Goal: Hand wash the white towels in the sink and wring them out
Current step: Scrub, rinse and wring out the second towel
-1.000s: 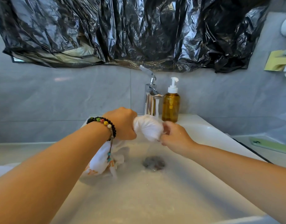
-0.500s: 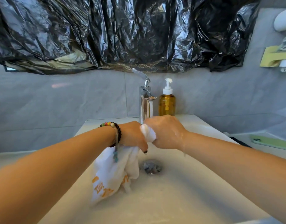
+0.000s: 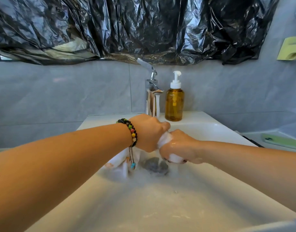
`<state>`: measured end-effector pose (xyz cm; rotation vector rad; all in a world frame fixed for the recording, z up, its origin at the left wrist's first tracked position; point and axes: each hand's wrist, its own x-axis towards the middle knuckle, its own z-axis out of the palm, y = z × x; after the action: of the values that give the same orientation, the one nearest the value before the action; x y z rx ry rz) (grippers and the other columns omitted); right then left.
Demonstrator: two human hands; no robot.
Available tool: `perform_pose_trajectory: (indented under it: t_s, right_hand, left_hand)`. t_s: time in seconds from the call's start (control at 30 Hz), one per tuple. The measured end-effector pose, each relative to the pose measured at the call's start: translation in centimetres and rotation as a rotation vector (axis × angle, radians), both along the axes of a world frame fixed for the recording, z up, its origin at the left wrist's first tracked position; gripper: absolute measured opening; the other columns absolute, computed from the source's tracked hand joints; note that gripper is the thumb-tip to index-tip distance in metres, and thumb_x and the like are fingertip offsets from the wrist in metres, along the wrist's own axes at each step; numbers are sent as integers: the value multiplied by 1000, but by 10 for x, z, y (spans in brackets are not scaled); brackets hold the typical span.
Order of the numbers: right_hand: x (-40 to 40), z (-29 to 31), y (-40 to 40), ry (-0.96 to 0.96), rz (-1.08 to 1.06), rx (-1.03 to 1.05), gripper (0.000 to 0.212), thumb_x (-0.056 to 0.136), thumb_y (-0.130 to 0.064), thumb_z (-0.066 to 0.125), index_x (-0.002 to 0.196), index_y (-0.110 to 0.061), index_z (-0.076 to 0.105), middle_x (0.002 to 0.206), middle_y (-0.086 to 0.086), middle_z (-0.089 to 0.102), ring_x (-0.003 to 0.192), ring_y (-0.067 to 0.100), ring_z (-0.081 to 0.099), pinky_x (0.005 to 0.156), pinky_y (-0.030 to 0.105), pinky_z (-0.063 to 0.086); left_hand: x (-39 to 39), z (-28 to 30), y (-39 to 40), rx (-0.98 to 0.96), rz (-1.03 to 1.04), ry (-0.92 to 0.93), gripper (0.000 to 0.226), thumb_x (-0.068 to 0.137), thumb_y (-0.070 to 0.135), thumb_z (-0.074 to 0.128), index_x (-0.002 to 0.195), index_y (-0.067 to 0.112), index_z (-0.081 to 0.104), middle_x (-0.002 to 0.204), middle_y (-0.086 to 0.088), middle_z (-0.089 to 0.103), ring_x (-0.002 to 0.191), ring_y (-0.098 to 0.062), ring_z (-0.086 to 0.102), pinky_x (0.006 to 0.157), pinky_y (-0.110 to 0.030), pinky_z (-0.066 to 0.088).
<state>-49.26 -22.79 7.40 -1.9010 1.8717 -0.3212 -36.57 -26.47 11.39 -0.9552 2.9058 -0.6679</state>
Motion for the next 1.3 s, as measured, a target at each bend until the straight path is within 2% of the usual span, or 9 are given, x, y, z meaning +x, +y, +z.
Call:
perform_pose_trajectory:
  t_s: [0.23,0.47,0.73,0.83,0.97,1.07,1.13,1.2,1.3]
  right_hand:
    - [-22,32,31,-469,-68,-88,11,62,-6,65,63,-9,55,49,3,50,45,16,41,43,19,27]
    - [-25,39,50,-754,-157,-1,27,50,-10,60,76,-2,57,62,12,49,54,23,44,45,20,25]
    - [-27,41,61,-1103,-106,157,10,83,-4,42,88,-6,50,53,4,44,38,10,39,31,16,26]
    - [-31,42,59,-1112,-142,128,12,85,-6,45,93,-4,54,56,4,48,40,10,43,33,16,31]
    - [-36,42,54,-796,-282,-152,27,84,-21,66,108,-10,59,86,3,66,69,16,62,51,22,47]
    - [-51,32,58,71,-253,-697,75,76,-31,74,139,-21,35,136,4,46,116,26,51,82,31,49]
    - [-53,15,56,611,-61,-1006,85,69,-22,75,143,-14,33,145,14,40,127,37,44,95,47,45]
    - [-48,-5,46,814,62,-1065,91,63,-18,76,142,-4,32,144,22,43,131,42,42,99,55,42]
    - [-37,-9,23,825,9,-1066,89,67,-26,75,140,1,33,143,21,47,131,41,45,101,54,43]
  left_hand:
    - [2,0,1,-100,-113,361,46,87,42,62,124,22,47,100,0,67,83,-27,63,65,-32,46]
    - [5,-16,5,40,-44,706,40,82,27,70,117,23,53,107,3,65,90,-20,60,71,-33,50]
    - [29,-15,4,1052,-22,1134,56,68,0,85,116,21,64,110,-3,73,96,-13,69,79,-23,55]
    - [28,-21,7,1149,22,1153,57,58,12,84,112,21,68,103,-5,76,93,-21,70,85,-34,57]
    - [14,-19,0,1110,84,1255,50,44,23,79,93,27,75,89,2,75,83,-20,66,81,-36,52]
    - [10,-15,-8,1180,110,1321,47,48,14,76,94,17,75,83,-8,73,76,-27,65,78,-39,50]
    - [8,-11,-7,1243,132,1281,40,55,10,71,95,9,73,77,-12,69,66,-27,61,71,-36,47]
    - [4,-6,-3,1307,142,1162,23,66,4,69,89,4,69,70,-8,67,59,-20,61,66,-29,48]
    - [-2,3,8,1393,99,915,12,76,-6,63,75,6,61,60,1,64,55,-10,61,58,-20,48]
